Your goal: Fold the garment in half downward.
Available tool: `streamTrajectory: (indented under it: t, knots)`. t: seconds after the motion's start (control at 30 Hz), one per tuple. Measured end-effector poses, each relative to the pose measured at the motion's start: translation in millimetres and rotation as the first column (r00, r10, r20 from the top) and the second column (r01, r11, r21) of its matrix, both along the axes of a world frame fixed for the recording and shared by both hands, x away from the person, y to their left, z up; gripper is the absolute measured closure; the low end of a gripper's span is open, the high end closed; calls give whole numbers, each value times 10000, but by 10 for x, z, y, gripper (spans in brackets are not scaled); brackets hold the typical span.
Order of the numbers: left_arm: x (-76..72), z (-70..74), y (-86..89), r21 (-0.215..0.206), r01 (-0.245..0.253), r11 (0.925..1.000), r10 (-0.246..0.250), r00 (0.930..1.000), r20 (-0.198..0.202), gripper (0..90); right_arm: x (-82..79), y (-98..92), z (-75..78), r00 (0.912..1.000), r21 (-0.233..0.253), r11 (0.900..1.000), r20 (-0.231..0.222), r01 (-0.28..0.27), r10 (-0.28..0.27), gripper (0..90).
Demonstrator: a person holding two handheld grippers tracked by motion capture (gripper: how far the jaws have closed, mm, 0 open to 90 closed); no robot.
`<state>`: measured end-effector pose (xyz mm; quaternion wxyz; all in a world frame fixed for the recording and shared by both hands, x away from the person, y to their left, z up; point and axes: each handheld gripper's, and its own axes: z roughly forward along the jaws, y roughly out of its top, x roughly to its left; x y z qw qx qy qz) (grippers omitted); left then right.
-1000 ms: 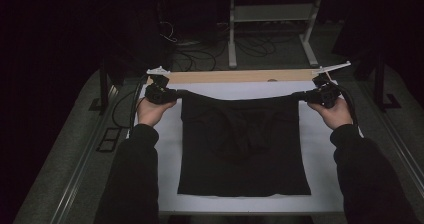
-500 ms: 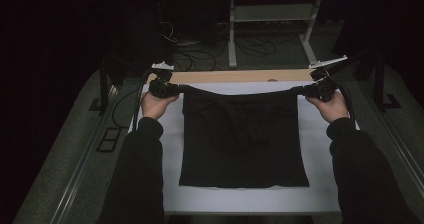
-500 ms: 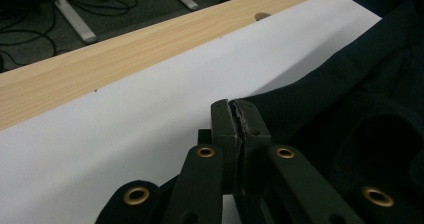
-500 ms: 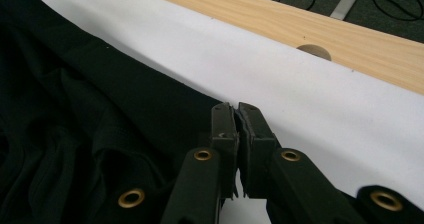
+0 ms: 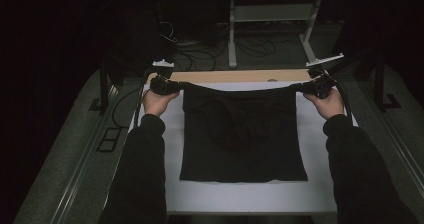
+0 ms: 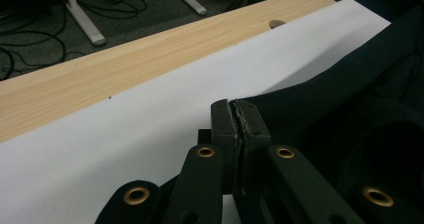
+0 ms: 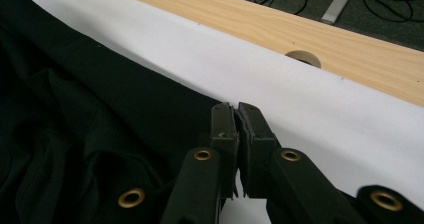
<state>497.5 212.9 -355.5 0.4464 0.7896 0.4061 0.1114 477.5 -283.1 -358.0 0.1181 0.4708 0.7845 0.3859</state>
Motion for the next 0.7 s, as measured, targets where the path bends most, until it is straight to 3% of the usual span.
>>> streamTrajectory:
  t: [0.33,0.5,0.63,0.7]
  knots:
    - [0,-22,-15,217,-172,9996,174,9998,-79,871,57,23,-77,9998,51,9999,146,125,-126,846]
    - [14,-71,-16,212,-257,9994,263,9993,-258,865,108,37,-174,9996,178,9994,-27,285,-285,837]
    - [-17,-159,-14,209,-398,9990,402,9990,-171,747,132,44,-241,9991,573,9978,-287,323,-307,735]
    - [-24,-193,2,81,-326,9994,329,9986,-415,662,126,44,-254,9991,695,9969,-266,361,-343,685]
